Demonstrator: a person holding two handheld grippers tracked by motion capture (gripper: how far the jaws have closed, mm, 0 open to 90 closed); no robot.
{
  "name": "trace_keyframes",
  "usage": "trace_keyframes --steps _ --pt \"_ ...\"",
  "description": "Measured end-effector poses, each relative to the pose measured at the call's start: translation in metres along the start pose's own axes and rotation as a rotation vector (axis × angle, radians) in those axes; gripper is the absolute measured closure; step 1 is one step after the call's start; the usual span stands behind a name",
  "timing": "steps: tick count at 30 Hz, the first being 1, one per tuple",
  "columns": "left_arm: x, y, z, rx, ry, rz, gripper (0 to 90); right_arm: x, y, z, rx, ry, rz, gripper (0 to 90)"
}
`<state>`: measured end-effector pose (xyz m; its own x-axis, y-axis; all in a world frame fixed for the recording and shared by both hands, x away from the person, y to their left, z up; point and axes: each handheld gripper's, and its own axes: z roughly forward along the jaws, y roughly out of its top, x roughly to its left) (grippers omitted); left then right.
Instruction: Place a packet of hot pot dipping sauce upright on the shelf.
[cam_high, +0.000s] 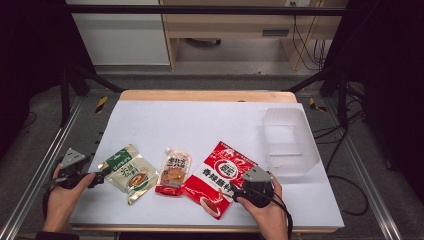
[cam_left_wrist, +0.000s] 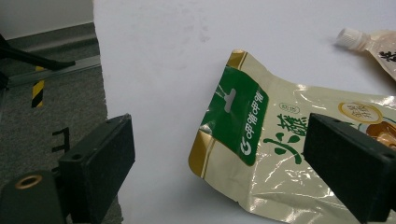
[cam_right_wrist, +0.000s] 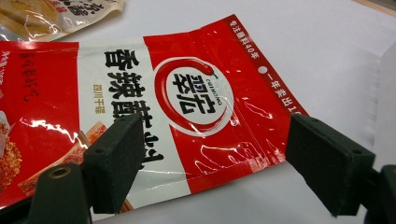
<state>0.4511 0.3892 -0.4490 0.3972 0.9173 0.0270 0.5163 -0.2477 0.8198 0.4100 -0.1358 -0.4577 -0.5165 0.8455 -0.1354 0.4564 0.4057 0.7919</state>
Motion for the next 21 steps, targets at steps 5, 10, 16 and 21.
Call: trace_keyframes --steps 5,10,16,21 --pt "0.003 -0.001 0.000 0.007 -0.001 -0.012 9.0 0.000 0.000 0.000 0.000 -0.001 0.003 20.1" --pt "0.006 -0.002 0.000 0.012 0.004 -0.032 9.4 -0.001 0.000 -0.001 -0.002 0.000 0.003 19.9" --pt "0.015 -0.005 0.001 0.012 0.026 -0.063 12.0 -0.001 0.000 -0.002 -0.006 -0.003 0.002 19.8" --pt "0.021 -0.009 0.002 0.023 0.019 -0.087 16.4 -0.001 0.000 -0.002 -0.007 -0.004 0.005 19.8"
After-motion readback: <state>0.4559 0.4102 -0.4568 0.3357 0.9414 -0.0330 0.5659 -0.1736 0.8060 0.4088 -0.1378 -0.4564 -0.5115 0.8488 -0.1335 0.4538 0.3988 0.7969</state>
